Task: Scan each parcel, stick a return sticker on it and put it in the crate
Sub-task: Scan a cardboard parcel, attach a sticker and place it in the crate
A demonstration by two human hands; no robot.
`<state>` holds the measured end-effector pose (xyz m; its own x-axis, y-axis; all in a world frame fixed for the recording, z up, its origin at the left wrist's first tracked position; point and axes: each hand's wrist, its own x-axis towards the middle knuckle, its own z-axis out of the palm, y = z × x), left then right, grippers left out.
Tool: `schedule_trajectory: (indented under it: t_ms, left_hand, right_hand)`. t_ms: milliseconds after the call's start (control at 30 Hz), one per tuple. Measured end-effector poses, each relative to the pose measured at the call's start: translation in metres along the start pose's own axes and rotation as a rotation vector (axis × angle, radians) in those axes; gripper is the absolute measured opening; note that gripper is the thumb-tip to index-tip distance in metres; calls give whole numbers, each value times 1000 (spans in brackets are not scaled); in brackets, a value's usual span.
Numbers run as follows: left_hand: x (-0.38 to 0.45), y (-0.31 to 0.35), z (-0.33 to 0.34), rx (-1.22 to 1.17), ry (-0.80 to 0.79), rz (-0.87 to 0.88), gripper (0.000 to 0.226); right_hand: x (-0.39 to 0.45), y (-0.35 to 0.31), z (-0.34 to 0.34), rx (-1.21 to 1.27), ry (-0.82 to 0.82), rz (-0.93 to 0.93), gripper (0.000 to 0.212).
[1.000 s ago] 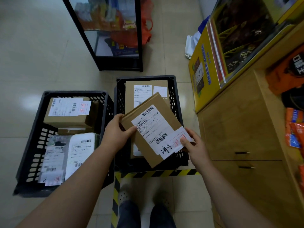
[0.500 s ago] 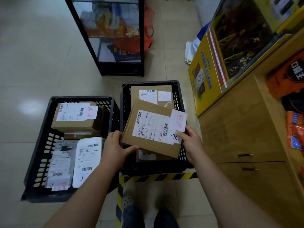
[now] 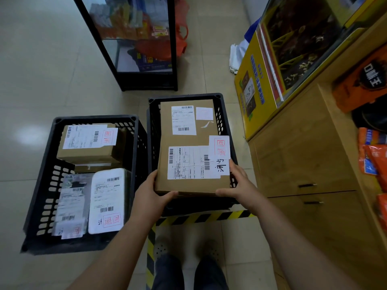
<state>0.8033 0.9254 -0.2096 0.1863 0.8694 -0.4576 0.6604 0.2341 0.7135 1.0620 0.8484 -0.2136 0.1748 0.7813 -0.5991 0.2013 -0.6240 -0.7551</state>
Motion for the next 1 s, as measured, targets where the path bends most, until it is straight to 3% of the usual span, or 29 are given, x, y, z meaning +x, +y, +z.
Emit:
schedule_trajectory:
  t_ms: [333, 633, 1000]
  left_hand:
    - [0, -31, 29, 13, -23, -34, 81]
    - [23, -68, 71, 101, 6, -95, 79]
    - [52, -95, 94, 267, -55, -96, 83]
  right_hand:
    - [17, 38, 1, -88, 2, 44, 112]
    - [49, 84, 22, -60, 44, 78, 106]
    - [76, 114, 40, -234, 126, 84, 90]
